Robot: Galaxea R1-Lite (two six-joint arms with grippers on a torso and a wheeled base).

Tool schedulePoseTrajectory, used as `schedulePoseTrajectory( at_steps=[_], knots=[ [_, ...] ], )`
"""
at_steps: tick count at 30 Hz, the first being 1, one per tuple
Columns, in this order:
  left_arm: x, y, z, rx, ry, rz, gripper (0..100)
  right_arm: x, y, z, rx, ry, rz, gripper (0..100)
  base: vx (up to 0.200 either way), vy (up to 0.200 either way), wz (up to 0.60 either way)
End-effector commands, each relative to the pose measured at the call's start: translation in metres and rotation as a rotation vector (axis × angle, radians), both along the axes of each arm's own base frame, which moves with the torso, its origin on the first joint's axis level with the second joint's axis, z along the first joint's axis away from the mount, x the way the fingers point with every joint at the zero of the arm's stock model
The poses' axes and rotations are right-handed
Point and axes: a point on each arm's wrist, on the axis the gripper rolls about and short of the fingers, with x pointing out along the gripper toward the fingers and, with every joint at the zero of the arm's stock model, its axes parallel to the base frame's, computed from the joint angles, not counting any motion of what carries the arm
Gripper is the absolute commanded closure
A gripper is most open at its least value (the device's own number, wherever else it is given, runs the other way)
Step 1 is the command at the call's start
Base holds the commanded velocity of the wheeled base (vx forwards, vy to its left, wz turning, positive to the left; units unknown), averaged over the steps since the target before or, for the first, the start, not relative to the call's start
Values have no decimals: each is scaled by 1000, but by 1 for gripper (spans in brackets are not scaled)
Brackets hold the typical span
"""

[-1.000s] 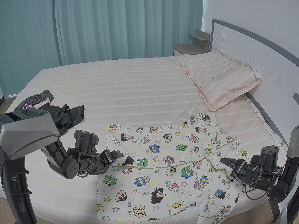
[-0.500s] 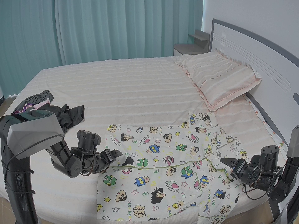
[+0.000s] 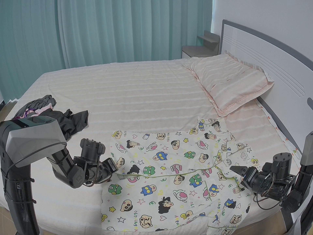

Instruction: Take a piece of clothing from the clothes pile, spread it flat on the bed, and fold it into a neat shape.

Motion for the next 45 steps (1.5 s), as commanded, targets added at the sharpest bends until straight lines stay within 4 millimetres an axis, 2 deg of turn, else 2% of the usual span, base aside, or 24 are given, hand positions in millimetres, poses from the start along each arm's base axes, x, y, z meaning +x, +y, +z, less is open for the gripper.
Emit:
schedulePoseTrajectory(
  at_steps=[1, 9, 26, 27, 33, 41, 45],
  knots=[
    [-6, 1, 8, -1, -8, 0, 100, -4, -1, -1, -4, 15, 3, 0, 0, 0, 0],
    [-26, 5, 2, 21, 47, -2, 100, -4, -1, -1, -4, 15, 1, 0, 0, 0, 0],
    [-26, 6, -1, 43, 53, 26, 100, -4, 1, -1, -4, 15, 9, 0, 0, 0, 0],
    [-26, 6, -1, 43, 52, 26, 0, -4, 1, -1, -3, 15, 8, 0, 0, 0, 0],
    [-29, 7, 2, 26, 55, 47, 0, -4, 0, -2, -14, 13, -10, 0, 0, 0, 0],
    [-46, 21, 36, -14, -12, 79, 0, -4, 0, -1, -15, 10, -12, 0, 0, 0, 0],
    [-67, 33, 57, -45, -43, 108, 0, -4, 0, -1, -20, 8, -20, 0, 0, 0, 0]
  ],
)
